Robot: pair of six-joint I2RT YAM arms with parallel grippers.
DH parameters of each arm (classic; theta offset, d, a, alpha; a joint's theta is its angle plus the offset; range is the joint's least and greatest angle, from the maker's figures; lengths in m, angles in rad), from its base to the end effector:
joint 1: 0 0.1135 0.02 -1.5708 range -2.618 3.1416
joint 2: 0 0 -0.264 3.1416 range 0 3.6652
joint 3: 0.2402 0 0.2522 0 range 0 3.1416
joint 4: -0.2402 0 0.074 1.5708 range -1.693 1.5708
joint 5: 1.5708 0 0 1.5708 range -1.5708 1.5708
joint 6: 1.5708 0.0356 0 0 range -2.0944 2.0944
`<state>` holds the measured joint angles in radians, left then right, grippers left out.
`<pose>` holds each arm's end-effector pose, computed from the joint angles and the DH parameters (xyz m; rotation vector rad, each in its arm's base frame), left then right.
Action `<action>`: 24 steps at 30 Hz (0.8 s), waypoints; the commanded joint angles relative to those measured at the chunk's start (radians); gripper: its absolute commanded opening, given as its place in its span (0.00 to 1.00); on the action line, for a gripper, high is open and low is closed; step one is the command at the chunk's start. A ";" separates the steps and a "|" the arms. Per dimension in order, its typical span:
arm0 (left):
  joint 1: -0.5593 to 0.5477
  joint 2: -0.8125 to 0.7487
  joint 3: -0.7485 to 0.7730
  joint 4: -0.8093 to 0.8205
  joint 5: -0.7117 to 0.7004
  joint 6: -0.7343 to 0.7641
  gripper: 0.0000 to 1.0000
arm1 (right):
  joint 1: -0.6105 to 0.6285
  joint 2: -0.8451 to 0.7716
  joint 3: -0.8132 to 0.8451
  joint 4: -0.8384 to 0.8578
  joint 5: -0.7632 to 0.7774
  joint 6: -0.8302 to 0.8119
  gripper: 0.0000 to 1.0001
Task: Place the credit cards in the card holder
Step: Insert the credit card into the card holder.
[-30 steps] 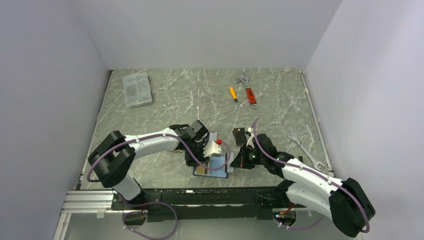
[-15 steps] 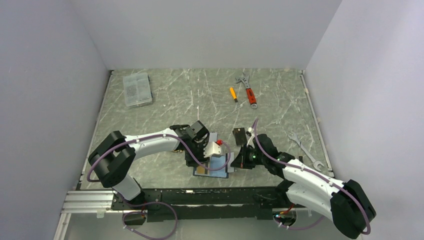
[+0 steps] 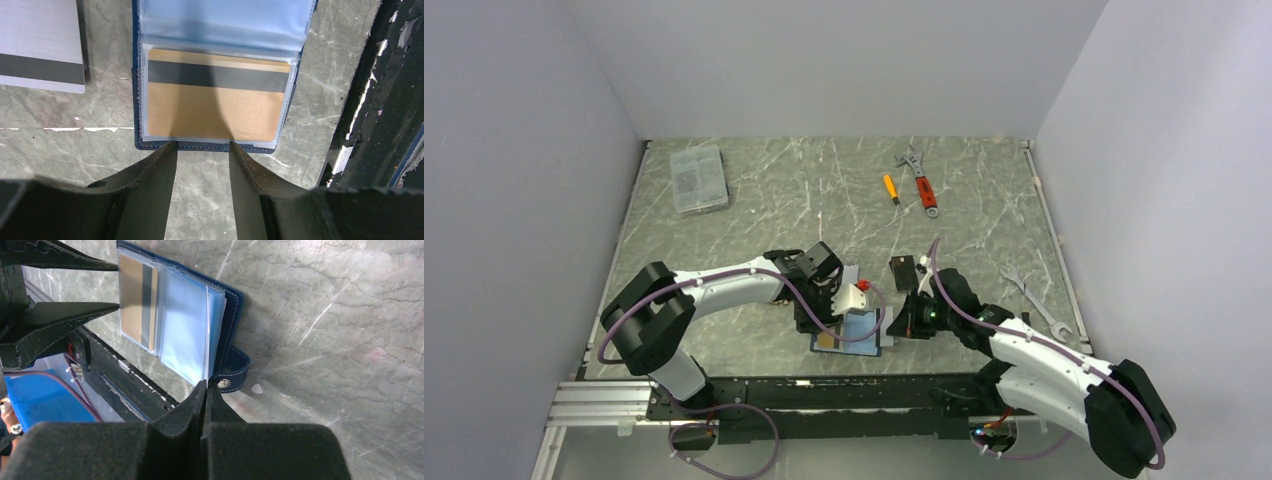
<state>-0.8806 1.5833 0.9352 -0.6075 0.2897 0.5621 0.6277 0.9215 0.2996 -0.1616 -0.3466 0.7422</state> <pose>0.1757 -0.2288 0.1746 1.9238 2.0878 -0.4803 0.1310 0.1100 0.1540 -0.0392 2.5605 1.0173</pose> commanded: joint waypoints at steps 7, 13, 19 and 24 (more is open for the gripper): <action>-0.008 -0.004 0.011 -0.003 0.007 0.012 0.48 | -0.003 0.013 0.038 -0.044 0.009 -0.047 0.00; -0.009 -0.006 0.013 -0.008 0.005 0.012 0.48 | -0.003 0.046 0.043 -0.024 -0.003 -0.047 0.00; -0.008 -0.006 0.011 -0.005 0.001 0.013 0.47 | -0.004 0.012 0.047 -0.075 0.002 -0.064 0.00; -0.009 -0.002 0.017 -0.010 -0.001 0.013 0.47 | -0.005 0.013 0.052 -0.086 0.003 -0.073 0.00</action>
<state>-0.8818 1.5833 0.9352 -0.6106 0.2897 0.5625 0.6270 0.9424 0.3229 -0.1936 -0.3538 0.7017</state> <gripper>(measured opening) 0.471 0.009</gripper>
